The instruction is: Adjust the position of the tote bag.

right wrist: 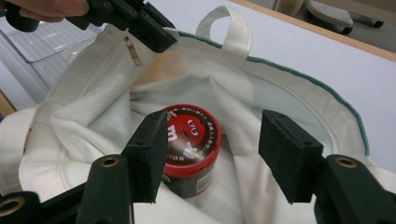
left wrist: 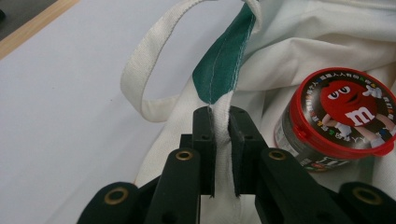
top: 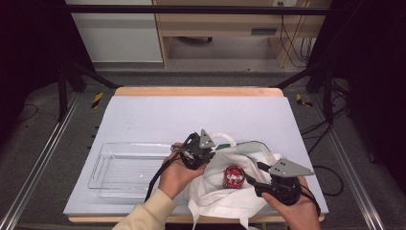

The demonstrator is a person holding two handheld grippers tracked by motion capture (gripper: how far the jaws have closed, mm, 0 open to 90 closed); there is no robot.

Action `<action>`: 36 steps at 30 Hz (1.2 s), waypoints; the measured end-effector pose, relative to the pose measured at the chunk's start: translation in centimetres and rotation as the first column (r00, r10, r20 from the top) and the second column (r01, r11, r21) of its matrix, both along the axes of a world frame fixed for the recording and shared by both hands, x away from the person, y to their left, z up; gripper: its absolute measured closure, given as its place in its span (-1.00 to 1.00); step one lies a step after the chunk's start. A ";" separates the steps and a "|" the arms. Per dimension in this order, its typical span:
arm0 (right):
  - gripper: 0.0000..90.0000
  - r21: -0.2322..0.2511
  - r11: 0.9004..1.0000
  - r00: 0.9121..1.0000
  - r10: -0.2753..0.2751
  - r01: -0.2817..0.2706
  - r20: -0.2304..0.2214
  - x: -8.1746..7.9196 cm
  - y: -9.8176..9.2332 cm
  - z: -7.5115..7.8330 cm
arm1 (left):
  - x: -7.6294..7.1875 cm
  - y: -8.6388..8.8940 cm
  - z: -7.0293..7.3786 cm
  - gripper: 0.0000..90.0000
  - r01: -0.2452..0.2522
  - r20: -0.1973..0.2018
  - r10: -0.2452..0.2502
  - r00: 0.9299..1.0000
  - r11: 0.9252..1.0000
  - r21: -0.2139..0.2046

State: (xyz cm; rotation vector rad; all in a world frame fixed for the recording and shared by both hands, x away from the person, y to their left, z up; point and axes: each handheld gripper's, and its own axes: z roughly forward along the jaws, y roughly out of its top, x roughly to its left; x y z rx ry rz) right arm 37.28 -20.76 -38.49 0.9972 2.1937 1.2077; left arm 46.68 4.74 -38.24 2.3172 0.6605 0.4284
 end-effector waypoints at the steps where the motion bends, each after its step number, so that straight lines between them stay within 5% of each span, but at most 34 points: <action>1: -0.05 -0.003 1.000 1.000 0.006 -0.006 -0.001 0.0 0.1 0.0 | -0.1 0.0 -0.2 0.83 0.006 -0.005 -0.006 1.000 1.000 0.000; 16: 0.03 -0.042 0.994 0.995 0.098 -0.099 -0.020 -0.2 2.7 -0.1 | -0.8 0.5 -0.1 0.86 0.029 -0.017 -0.029 0.999 1.000 -0.007; 23: 0.08 -0.089 0.979 0.983 0.179 -0.183 -0.043 -0.3 5.1 -0.8 | -1.3 0.9 0.1 0.87 0.038 -0.018 -0.038 0.999 0.999 -0.014; 36: 0.15 -0.120 0.956 0.961 0.257 -0.269 -0.103 -0.4 7.0 -2.9 | -1.9 1.3 0.9 0.87 0.052 -0.025 -0.053 0.998 0.998 -0.031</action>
